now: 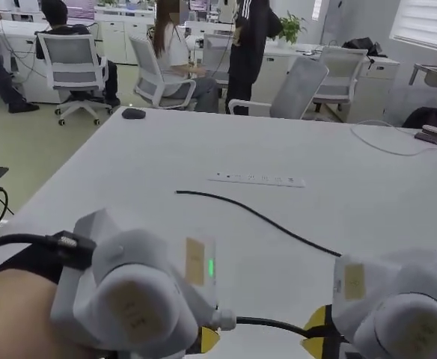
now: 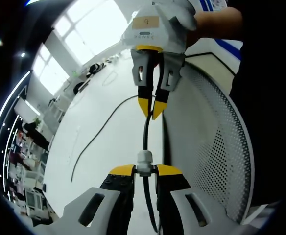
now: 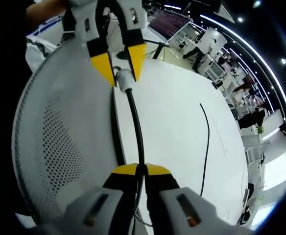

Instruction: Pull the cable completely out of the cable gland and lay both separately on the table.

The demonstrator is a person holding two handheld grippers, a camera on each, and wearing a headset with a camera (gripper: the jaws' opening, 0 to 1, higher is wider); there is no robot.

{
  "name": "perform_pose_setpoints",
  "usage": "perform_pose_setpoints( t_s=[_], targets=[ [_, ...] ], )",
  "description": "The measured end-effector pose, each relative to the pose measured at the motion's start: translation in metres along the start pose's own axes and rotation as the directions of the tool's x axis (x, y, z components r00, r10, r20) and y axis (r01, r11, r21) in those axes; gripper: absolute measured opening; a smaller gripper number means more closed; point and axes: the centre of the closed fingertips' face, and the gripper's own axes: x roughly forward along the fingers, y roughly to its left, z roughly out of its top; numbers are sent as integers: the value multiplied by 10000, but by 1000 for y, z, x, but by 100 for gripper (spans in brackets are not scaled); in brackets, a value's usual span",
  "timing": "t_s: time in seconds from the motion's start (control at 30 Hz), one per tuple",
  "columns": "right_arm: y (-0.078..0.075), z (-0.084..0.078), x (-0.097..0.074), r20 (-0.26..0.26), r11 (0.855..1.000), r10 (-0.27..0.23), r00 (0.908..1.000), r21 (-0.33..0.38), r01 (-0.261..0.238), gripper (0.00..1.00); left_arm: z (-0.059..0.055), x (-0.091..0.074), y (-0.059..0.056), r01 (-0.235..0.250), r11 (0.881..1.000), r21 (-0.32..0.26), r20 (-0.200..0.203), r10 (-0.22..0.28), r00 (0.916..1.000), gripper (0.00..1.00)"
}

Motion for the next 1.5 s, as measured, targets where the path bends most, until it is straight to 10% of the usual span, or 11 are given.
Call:
perform_pose_setpoints(
  t_s=[0.27,0.53,0.77,1.5],
  targets=[
    [6,-11,1,-512,9982,388,9979,487,-363,8,0,0,-1,-4,10000,-1,-10,4,10000,16],
    [17,69,-12,2345,9952,599,9703,612,-762,17,2,0,-2,-5,10000,15,9,5,10000,16],
    [19,95,-15,2979,9987,512,9532,-123,-498,10,6,0,-4,-5,10000,92,77,4,10000,16],
    [9,35,-4,1454,9997,250,9891,-18,-250,3,1,-3,4,-137,9999,89,57,136,9999,16]
  ],
)
